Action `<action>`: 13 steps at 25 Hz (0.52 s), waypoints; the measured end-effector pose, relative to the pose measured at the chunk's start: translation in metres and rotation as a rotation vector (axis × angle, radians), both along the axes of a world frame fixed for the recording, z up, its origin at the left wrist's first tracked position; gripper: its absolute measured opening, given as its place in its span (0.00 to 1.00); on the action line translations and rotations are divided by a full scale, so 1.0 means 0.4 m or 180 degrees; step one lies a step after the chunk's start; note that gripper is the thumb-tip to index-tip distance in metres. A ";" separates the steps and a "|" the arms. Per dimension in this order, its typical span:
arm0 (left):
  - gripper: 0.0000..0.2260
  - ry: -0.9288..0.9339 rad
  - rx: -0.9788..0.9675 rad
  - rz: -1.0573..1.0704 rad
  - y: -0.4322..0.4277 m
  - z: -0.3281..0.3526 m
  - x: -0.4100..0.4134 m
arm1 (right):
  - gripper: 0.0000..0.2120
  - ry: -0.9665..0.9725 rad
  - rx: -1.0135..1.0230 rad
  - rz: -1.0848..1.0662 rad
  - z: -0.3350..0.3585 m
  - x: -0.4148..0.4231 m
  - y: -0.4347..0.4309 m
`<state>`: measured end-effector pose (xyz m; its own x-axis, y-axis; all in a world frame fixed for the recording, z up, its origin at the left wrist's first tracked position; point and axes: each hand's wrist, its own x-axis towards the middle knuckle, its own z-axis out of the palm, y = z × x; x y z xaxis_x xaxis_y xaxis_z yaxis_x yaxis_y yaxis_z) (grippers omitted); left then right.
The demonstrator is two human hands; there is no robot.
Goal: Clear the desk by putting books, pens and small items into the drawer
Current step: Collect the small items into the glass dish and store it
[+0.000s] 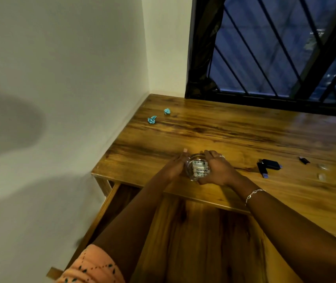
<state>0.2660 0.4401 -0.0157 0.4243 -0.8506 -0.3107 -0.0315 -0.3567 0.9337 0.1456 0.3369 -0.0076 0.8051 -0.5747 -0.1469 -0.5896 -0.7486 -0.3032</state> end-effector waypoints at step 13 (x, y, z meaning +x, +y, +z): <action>0.19 -0.0908 0.0620 -0.0349 0.387 0.163 0.090 | 0.52 -0.0444 0.0217 0.0678 0.012 0.047 0.332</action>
